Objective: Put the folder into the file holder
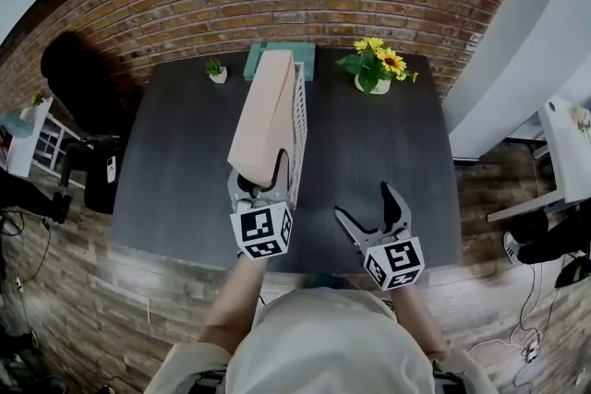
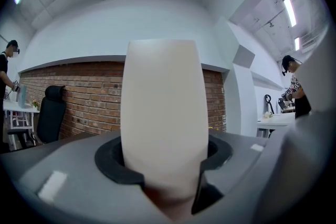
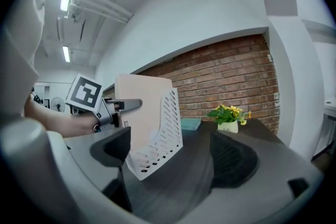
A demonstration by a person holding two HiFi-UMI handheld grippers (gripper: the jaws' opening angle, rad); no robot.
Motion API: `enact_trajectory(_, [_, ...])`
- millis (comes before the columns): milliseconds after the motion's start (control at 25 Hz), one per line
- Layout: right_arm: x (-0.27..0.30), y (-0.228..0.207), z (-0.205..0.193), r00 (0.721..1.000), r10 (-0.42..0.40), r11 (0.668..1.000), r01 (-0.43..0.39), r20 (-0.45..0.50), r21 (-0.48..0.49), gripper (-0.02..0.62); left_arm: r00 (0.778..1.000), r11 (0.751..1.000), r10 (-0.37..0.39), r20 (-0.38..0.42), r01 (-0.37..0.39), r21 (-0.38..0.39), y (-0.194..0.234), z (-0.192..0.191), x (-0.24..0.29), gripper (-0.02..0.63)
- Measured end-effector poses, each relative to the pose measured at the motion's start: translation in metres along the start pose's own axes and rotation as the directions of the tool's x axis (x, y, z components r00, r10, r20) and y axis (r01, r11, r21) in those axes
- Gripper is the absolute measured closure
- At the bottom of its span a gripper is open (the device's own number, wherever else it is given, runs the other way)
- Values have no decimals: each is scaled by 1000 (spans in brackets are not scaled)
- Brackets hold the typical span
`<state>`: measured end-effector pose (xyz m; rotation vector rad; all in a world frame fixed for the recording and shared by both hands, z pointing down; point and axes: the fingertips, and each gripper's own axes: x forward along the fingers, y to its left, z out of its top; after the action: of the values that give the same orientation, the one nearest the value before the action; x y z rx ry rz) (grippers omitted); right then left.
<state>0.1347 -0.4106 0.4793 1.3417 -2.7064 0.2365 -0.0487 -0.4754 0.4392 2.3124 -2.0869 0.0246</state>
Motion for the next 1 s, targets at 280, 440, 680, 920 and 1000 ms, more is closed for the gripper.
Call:
enact_trajectory(280, [7, 0, -2, 1000, -1, 1000, 1, -8, 3, 150, 1000, 1000, 7, -15, -7, 8, -3, -25, 1, 331])
enact_trajectory(440, [11, 2, -2, 1000, 4, 1000, -4, -11, 0, 150, 1000, 1000, 5, -20, -5, 15, -4, -27, 3, 320])
enact_trajectory(680, [10, 21, 1, 1000, 10, 1000, -10, -12, -4, 150, 992, 996, -85, -90, 83, -28, -8, -31, -3, 277])
enact_trajectory(920, [-3, 49, 1, 1000, -4, 1000, 4, -10, -7, 150, 984, 991, -127, -121, 120, -67, 0, -27, -42, 275])
enact_trajectory(1000, [-10, 59, 0, 1000, -14, 1000, 14, -10, -6, 150, 983, 989, -136, -125, 128, -73, 3, -26, -58, 276])
